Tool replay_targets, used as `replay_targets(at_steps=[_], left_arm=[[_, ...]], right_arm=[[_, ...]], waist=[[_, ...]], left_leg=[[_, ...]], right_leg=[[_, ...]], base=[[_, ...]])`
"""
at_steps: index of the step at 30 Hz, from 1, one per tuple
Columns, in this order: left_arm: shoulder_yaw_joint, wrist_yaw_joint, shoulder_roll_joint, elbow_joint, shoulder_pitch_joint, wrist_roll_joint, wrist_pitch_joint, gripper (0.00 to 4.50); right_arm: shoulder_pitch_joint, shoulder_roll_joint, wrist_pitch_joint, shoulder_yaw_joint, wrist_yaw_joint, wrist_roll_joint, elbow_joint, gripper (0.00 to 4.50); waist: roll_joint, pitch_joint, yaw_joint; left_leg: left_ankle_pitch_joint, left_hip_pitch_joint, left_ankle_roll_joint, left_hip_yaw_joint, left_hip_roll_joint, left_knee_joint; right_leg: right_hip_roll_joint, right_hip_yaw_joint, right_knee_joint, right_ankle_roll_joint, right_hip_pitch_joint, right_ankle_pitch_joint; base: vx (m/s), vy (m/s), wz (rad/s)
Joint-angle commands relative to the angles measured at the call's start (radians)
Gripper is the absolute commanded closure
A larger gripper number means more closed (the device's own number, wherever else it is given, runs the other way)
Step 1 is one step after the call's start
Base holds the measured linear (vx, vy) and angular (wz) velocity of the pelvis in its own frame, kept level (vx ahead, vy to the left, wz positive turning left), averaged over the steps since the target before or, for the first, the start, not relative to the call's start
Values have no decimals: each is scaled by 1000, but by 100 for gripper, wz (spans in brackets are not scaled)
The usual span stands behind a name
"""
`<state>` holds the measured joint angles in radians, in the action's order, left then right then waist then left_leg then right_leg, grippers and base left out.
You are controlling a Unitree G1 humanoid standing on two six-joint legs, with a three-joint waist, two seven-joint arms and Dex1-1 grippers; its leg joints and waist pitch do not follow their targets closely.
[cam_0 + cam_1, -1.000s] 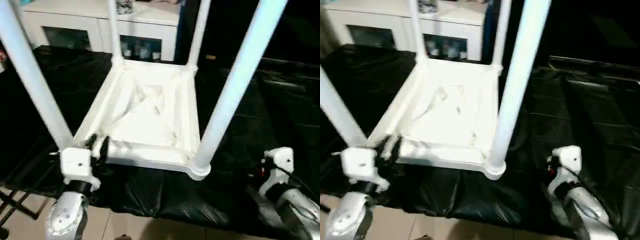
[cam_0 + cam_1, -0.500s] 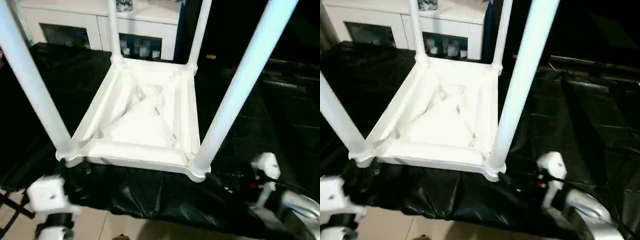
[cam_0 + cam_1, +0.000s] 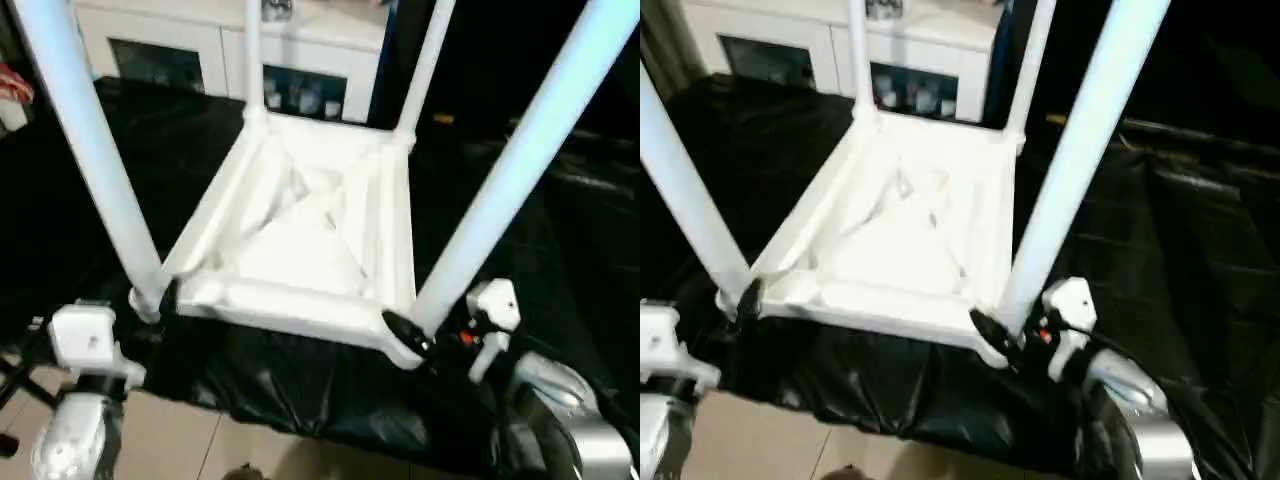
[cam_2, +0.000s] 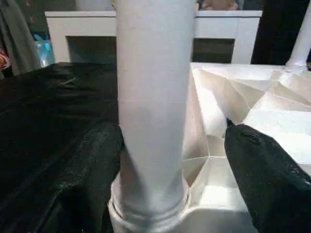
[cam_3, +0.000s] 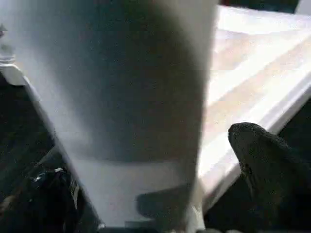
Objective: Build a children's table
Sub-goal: Rotate leg to tighten, then flip table
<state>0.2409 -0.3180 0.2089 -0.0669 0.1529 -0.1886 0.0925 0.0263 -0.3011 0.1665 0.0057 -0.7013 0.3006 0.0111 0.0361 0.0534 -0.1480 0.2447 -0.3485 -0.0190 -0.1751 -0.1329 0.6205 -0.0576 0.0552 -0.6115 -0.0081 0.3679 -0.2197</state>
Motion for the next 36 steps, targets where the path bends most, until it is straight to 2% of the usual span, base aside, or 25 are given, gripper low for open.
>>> replay_targets(at_steps=[1,2,3,4,5,6,8,9,10,13,15,16,18,19,20,21,22,24,26,29,30,31,32,34,36], left_arm=[[-26,-37,24,63,-64,-14,-77,53],[-27,-37,27,70,-72,-14,-85,53],[-31,-17,32,116,-134,-1,-96,53],[-30,-4,30,122,-144,6,-98,53],[-30,18,25,129,-154,15,-101,53],[-30,25,23,131,-157,18,-104,53],[-30,29,23,135,-160,20,-105,53],[-42,31,-7,114,-162,-3,-118,53],[-42,31,-7,114,-162,-3,-118,53],[-59,33,-33,90,-163,-14,-125,88],[-76,51,-53,57,-139,-10,-149,99],[-89,64,-67,33,-118,-7,-163,113],[-92,83,-74,22,-105,4,-167,130],[-96,99,-83,2,-83,13,-167,133],[-96,99,-83,2,-83,13,-167,133],[-97,115,-94,-16,-67,22,-172,155],[-96,121,-101,-25,-59,20,-180,167],[-95,125,-107,-33,-54,18,-183,172],[-92,133,-111,-41,-50,15,-191,188],[-90,136,-112,-57,-49,7,-206,210],[-91,134,-111,-65,-53,-3,-217,214],[-91,134,-111,-67,-54,-6,-220,218],[-91,134,-111,-67,-54,-6,-220,218],[-95,133,-112,-74,-61,-15,-233,226],[-98,131,-114,-78,-63,-19,-240,226]], right_arm=[[-14,-1,-24,-28,27,-14,-25,0],[-15,-1,-26,-30,30,-13,-27,0],[-10,-13,-28,-63,41,1,-26,0],[-9,-17,-31,-71,44,2,-29,0],[-8,-22,-37,-82,49,1,-35,0],[-7,-24,-39,-85,50,0,-37,0],[-8,-24,-41,-88,51,-1,-40,0],[-11,-30,-45,-121,70,5,-53,0],[-11,-30,-45,-121,70,5,-53,0],[-13,-40,-45,-149,83,17,-59,0],[3,-65,-44,-140,53,19,-39,0],[19,-84,-38,-132,21,23,-18,0],[30,-95,-28,-125,3,26,-2,0],[50,-113,-4,-116,-26,40,28,0],[50,-113,-4,-116,-26,40,28,0],[68,-130,14,-111,-52,49,54,0],[78,-141,22,-108,-66,53,68,0],[92,-155,32,-108,-81,58,85,0],[120,-181,52,-114,-99,73,118,0],[155,-213,88,-125,-124,111,169,0],[180,-236,128,-125,-158,158,216,0],[185,-241,138,-124,-166,168,226,0],[185,-241,138,-124,-166,168,226,0],[213,-270,199,-102,-215,223,293,0],[231,-292,231,-80,-242,241,330,0]], waist=[[-23,-42,3],[-23,-41,3],[-23,-39,3],[-27,-40,1],[-27,-42,0],[-26,-43,2],[-25,-45,5],[-19,-46,9],[-22,-46,7],[-19,-44,6],[-17,-44,7],[-10,-42,8],[-11,-41,7],[-1,-40,8],[-4,-39,6],[0,-39,5],[-1,-38,5],[-2,-35,3],[2,-32,5],[5,-32,2],[6,-33,4],[9,-34,1],[9,-34,1],[9,-33,1],[17,-31,1]], left_leg=[[154,18,-10,49,-105,-101],[184,19,-15,49,-104,-104],[199,13,-17,51,-108,-107],[205,15,-20,53,-109,-107],[209,17,-22,53,-111,-106],[193,11,-19,55,-113,-107],[167,6,-5,54,-112,-104],[152,4,6,52,-111,-101],[147,5,10,52,-111,-101],[148,6,24,50,-112,-100],[154,4,30,51,-115,-100],[152,3,38,50,-115,-100],[154,1,47,49,-113,-99],[159,1,54,49,-113,-99],[160,-1,59,52,-114,-100],[151,-3,67,52,-116,-99],[156,-1,70,52,-116,-100],[183,5,60,52,-117,-102],[209,4,49,54,-117,-106],[203,4,46,56,-116,-106],[197,2,49,56,-116,-105],[176,2,66,55,-114,-101],[176,2,66,55,-114,-101],[171,1,72,56,-114,-101],[172,0,76,57,-114,-102]], right_leg=[[-107,-63,58,-199,-18,30],[-110,-65,59,-205,-20,-9],[-114,-67,61,-208,-25,-33],[-114,-66,61,-207,-25,-45],[-116,-67,61,-209,-24,-46],[-118,-66,58,-214,-31,-28],[-119,-66,55,-217,-33,-2],[-120,-66,55,-220,-36,2],[-122,-66,56,-225,-35,-2],[-119,-66,61,-231,-31,-42],[-120,-65,60,-227,-35,-53],[-120,-66,64,-225,-35,-61],[-120,-66,67,-218,-33,-85],[-119,-67,71,-209,-34,-107],[-121,-67,70,-205,-36,-117],[-122,-67,70,-198,-37,-128],[-121,-67,74,-193,-32,-148],[-119,-67,81,-186,-27,-185],[-117,-67,84,-176,-26,-211],[-118,-69,85,-161,-28,-203],[-118,-68,83,-161,-29,-194],[-119,-69,82,-157,-30,-175],[-119,-69,82,-157,-30,-175],[-119,-67,84,-159,-29,-193],[-115,-66,84,-154,-30,-207]], base=[[0,0,0],[0,0,0],[0,0,0],[0,0,0],[0,0,0],[0,0,0],[0,0,0],[0,0,0],[0,0,0],[0,0,0],[0,0,0],[0,0,0],[0,0,0],[0,0,0],[0,0,0],[0,0,0],[0,0,0],[0,0,0],[0,0,0],[0,0,0],[0,0,0],[0,0,0],[0,0,0],[0,0,0],[0,0,0]])
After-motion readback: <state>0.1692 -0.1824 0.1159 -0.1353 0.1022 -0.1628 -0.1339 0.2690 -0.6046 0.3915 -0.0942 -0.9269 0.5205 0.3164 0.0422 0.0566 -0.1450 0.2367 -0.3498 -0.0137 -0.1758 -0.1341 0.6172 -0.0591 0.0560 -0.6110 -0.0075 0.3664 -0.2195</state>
